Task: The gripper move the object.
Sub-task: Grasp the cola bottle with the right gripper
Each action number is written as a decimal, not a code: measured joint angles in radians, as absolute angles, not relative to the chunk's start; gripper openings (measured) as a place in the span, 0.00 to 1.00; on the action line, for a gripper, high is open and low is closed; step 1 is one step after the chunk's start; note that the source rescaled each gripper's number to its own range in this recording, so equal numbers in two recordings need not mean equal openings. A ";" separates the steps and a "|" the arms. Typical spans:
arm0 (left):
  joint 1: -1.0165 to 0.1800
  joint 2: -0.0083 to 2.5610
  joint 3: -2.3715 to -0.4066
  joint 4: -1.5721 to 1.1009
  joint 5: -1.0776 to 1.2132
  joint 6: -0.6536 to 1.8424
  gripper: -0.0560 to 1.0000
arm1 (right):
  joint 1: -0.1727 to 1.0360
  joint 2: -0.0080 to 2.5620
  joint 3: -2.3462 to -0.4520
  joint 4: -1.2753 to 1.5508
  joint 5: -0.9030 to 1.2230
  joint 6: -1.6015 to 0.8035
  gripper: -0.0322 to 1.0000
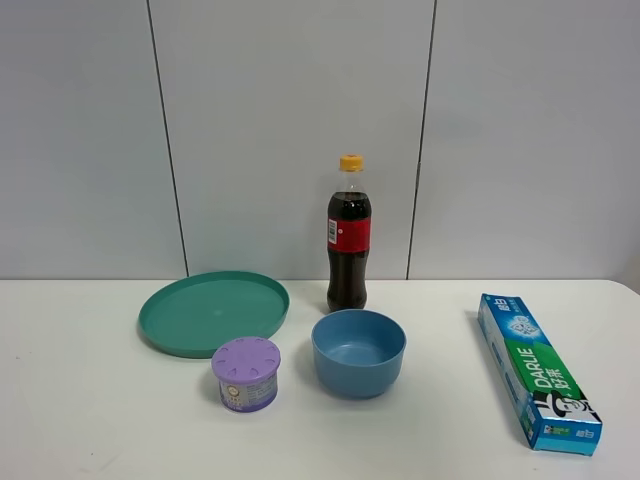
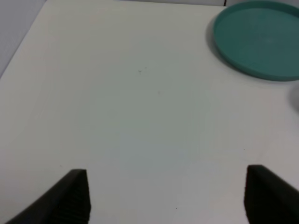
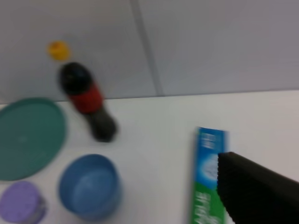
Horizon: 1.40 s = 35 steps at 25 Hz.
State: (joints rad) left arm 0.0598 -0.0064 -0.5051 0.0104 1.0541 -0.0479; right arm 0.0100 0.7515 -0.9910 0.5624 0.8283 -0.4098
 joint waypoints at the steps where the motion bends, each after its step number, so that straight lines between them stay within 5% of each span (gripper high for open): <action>1: 0.060 -0.006 -0.505 0.010 1.054 -0.048 1.00 | 0.010 0.804 -0.991 0.646 0.805 -0.498 1.00; 7: 0.060 -0.006 -0.505 0.010 1.054 -0.048 1.00 | 0.026 1.085 -0.992 1.061 0.778 -0.881 1.00; 13: 0.060 -0.006 -0.505 0.010 1.054 -0.048 1.00 | 0.252 1.262 -0.992 1.044 0.596 -1.057 1.00; 19: 0.060 -0.006 -0.505 0.010 1.054 -0.048 1.00 | 0.447 1.384 -0.992 0.892 0.288 -1.038 1.00; 35: 0.060 -0.006 -0.505 0.010 1.054 -0.048 1.00 | 0.457 1.698 -0.998 0.805 -0.134 -0.919 0.91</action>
State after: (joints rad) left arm 0.0598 -0.0064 -0.5051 0.0104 1.0541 -0.0479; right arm 0.4566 1.6985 -0.9984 0.8051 -0.1341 -0.9190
